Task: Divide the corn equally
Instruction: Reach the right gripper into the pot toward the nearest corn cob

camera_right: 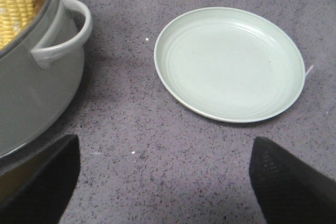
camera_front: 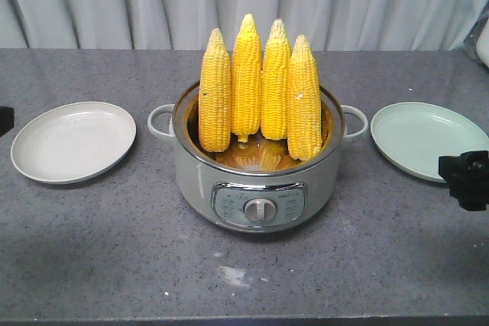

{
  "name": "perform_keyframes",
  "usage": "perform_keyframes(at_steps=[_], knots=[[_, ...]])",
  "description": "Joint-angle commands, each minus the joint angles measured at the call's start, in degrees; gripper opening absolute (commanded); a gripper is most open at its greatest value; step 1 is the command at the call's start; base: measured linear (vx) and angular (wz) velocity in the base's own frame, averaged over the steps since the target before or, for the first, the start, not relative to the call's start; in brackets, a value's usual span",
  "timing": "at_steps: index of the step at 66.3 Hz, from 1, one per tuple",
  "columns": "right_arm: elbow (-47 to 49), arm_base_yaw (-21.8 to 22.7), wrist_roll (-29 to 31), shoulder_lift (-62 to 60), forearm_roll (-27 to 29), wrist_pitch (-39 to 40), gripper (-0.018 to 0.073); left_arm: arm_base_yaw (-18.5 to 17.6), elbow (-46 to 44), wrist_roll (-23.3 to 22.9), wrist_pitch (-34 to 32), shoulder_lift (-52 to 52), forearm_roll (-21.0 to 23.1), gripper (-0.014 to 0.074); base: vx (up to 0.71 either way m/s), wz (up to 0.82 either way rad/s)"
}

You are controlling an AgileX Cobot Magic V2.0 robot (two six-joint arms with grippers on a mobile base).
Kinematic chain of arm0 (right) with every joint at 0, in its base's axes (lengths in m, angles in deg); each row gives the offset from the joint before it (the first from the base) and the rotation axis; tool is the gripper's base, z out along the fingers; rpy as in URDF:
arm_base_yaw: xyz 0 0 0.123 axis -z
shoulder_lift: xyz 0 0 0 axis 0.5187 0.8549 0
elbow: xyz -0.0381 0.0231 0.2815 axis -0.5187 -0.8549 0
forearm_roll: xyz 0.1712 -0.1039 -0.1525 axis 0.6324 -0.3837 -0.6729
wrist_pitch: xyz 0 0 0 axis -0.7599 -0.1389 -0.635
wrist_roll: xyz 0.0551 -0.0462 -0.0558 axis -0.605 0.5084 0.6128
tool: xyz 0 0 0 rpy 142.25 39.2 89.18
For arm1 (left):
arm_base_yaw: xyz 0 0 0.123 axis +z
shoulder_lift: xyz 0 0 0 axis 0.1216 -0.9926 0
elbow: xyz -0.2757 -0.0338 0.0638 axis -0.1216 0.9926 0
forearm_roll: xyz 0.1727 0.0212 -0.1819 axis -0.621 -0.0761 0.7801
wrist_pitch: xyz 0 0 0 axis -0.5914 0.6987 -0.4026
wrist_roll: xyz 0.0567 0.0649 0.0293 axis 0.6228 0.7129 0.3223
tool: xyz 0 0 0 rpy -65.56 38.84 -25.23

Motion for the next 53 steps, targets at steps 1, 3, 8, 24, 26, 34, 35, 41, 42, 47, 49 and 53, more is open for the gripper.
perform_keyframes(at_steps=[1, 3, 8, 24, 26, 34, 35, 41, 42, 47, 49, 53], knots=[[4.14, 0.36, 2.23, -0.37, 0.16, 0.87, 0.063, -2.33, -2.19, 4.67, -2.96, 0.22, 5.88, 0.0587, 0.0, 0.0], [5.18, 0.36, 2.98, -0.17, 0.32, 0.1, 0.0626, -2.99, -2.19, 5.51, -2.96, -0.2, 7.06, 0.0587, 0.0, 0.0], [7.85, 0.36, 5.65, 0.81, 1.4, -2.86, 0.0615, -5.3, -2.19, 8.11, -4.17, -1.23, 9.66, 0.0587, 0.0, 0.0], [18.11, 0.36, 16.39, 8.34, 10.93, -8.58, 0.0594, -9.47, -2.19, 10.19, -6.19, -5.42, 12.3, 0.0587, 0.0, 0.0], [19.04, 0.36, 18.3, 9.21, 12.42, -8.58, 0.0594, -9.57, -2.19, 10.19, -6.19, -5.6, 12.25, 0.0587, 0.0, 0.0], [23.18, 0.36, 26.6, 13.95, 20.22, -9.36, 0.0594, -9.57, -2.19, 10.13, -6.19, -6.16, 12.2, 0.0587, 0.0, 0.0], [23.82, 0.36, 27.92, 14.81, 21.43, -9.52, 0.0594, -9.57, -2.19, 10.13, -6.19, -6.16, 12.2, 0.0587, 0.0, 0.0], [26.73, 0.36, 33.37, 18.78, 26.38, -10.37, 0.0594, -9.57, -2.19, 10.13, -6.02, -6.16, 12.2, 0.0587, 0.0, 0.0], [27.15, 0.36, 33.97, 19.72, 27.07, -10.49, 0.0594, -9.57, -2.19, 10.13, -6.02, -6.16, 12.2, 0.0587, 0.0, 0.0], [29.78, 0.36, 37.98, 23.38, 30.79, -10.5, 0.0594, -9.57, -2.19, 10.13, -6.02, -6.16, 12.2, 0.0587, 0.0, 0.0], [30.56, 0.36, 39.25, 24.55, 31.9, -10.5, 0.0594, -9.57, -2.19, 10.13, -6.09, -6.16, 12.2, 0.0587, 0.0, 0.0], [32.41, 0.36, 42.26, 27.14, 34.32, -10.5, 0.0594, -9.57, -2.19, 10.13, -6.03, -6.16, 12.2, 0.0587, 0.0, 0.0]])
